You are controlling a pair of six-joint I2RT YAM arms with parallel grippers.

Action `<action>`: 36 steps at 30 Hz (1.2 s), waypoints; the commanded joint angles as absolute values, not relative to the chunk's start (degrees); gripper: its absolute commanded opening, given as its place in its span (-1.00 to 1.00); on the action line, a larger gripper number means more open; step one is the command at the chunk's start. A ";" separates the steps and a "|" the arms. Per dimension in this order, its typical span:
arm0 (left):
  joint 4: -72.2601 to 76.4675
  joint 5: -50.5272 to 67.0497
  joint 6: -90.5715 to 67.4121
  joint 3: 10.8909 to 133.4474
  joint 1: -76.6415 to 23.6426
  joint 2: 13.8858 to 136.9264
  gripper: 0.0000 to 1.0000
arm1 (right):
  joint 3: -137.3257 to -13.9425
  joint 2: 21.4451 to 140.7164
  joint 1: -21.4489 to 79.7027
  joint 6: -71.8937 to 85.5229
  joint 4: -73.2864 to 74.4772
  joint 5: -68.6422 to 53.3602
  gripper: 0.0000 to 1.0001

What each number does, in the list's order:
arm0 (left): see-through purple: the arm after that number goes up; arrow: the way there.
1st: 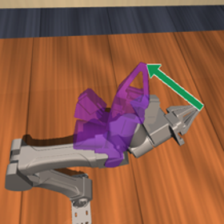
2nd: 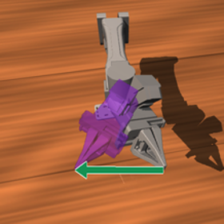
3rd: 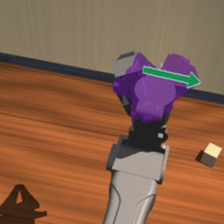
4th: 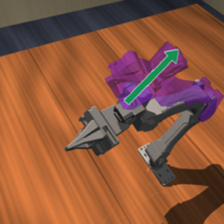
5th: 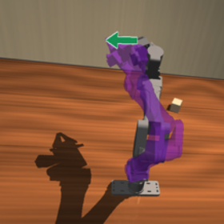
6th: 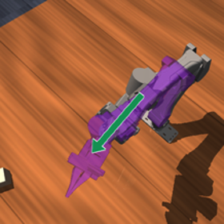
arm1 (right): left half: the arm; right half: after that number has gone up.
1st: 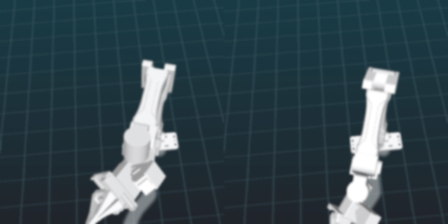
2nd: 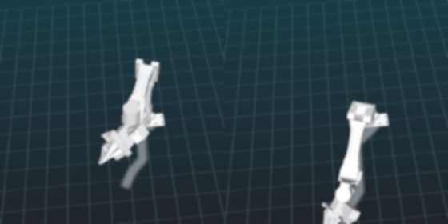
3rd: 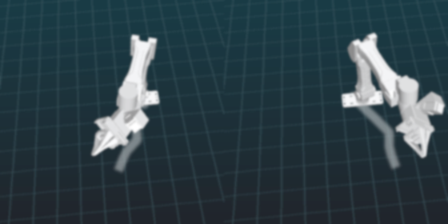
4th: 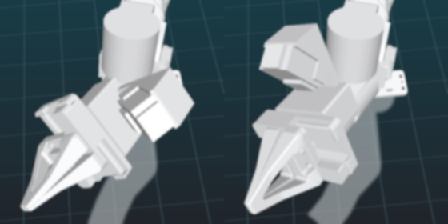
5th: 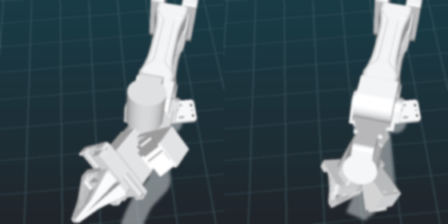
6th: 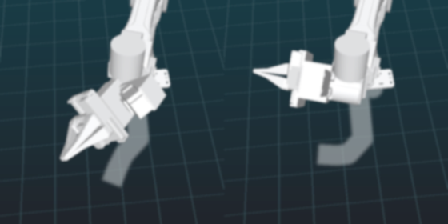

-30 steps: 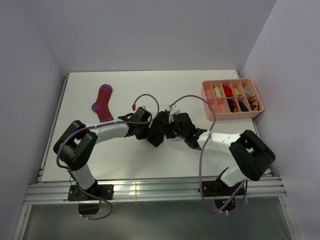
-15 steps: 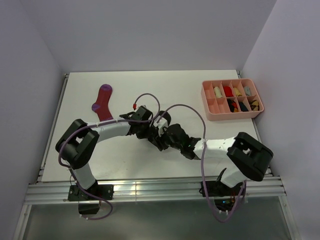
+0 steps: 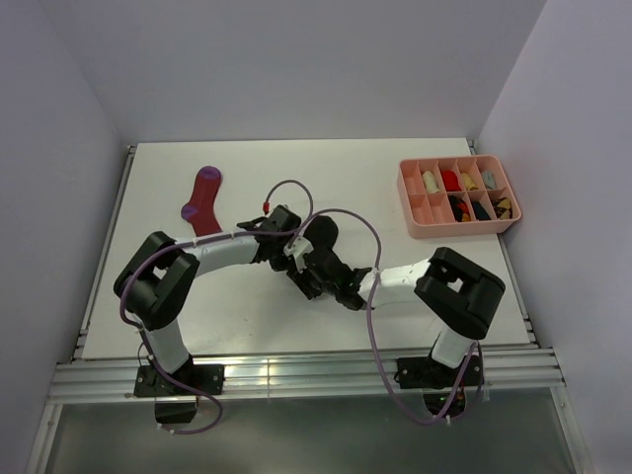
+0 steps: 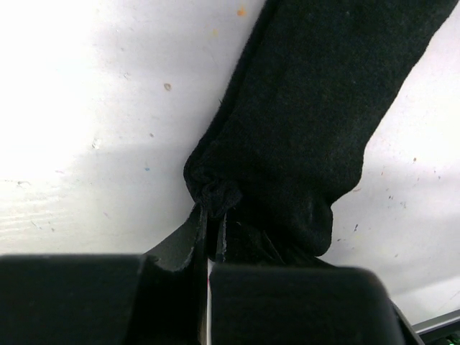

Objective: Roll the socks
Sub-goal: Roll the sock at the center of the board.

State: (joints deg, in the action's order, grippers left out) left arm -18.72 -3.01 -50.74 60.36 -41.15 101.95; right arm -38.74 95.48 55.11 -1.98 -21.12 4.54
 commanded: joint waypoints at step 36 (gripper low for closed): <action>5.26 -9.67 -70.93 33.75 -36.29 77.86 0.30 | -49.04 110.55 30.15 33.04 -20.12 -51.57 -1.00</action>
State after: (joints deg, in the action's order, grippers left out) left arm -1.80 -10.09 -69.78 34.00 -34.39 78.37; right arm -47.68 107.79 31.53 26.44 -16.08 -43.42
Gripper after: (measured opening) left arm 0.654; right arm 0.055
